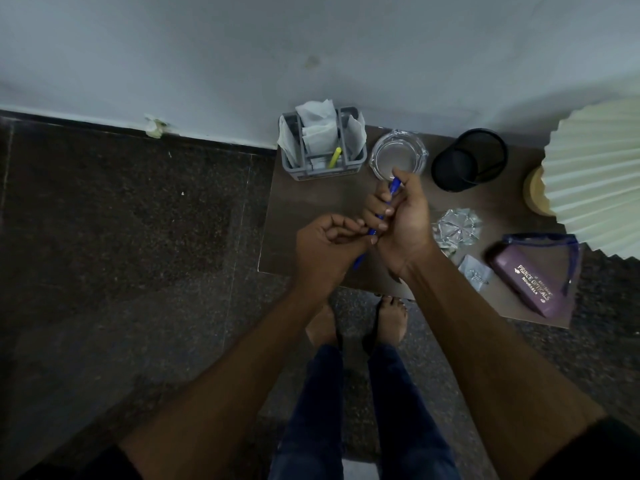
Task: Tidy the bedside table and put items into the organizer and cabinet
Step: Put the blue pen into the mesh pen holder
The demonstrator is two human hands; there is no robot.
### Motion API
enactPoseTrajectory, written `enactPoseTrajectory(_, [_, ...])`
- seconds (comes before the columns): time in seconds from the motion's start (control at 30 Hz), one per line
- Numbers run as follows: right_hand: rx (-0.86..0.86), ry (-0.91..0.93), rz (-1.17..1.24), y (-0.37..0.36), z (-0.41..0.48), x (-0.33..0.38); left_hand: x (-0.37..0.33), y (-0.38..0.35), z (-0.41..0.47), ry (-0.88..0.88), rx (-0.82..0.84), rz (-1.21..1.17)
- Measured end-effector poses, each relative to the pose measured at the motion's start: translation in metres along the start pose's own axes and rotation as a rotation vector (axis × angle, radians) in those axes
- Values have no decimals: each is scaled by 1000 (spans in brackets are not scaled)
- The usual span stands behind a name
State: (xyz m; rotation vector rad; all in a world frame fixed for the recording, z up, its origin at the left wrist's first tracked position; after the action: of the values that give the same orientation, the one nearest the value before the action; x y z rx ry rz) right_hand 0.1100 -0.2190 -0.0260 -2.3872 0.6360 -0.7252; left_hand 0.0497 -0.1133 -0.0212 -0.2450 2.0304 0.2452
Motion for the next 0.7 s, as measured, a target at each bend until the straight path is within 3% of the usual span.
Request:
enactPoseTrajectory(0.2, [-7,-3,103,-2,-1,2,-17,1,-2,-145,-144,266])
enactPoseTrajectory(0.37, [73,-62,162,-1,-2,8,9,-8,-2,204,166,-92])
enactPoseTrajectory(0.47, [102,-84,166,1,-2,9,10,-5,-8,244,286,-105])
enactPoseTrajectory(0.7, [76,-86,134,4,-4,8,10,-5,-15,260,300,-174])
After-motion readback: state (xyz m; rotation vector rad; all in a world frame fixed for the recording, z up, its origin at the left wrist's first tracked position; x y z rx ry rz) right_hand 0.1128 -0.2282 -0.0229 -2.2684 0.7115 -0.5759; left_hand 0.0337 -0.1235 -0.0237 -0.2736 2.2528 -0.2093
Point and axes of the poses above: each hand's wrist, its own z-axis towards the middle knuckle, its own y-axis out of the back of the hand, x = y × z, the point moved 7 cm from there along z, towards the middle knuckle, and after that the axes turned 4 degrees about -y, right-handed, at the moved point
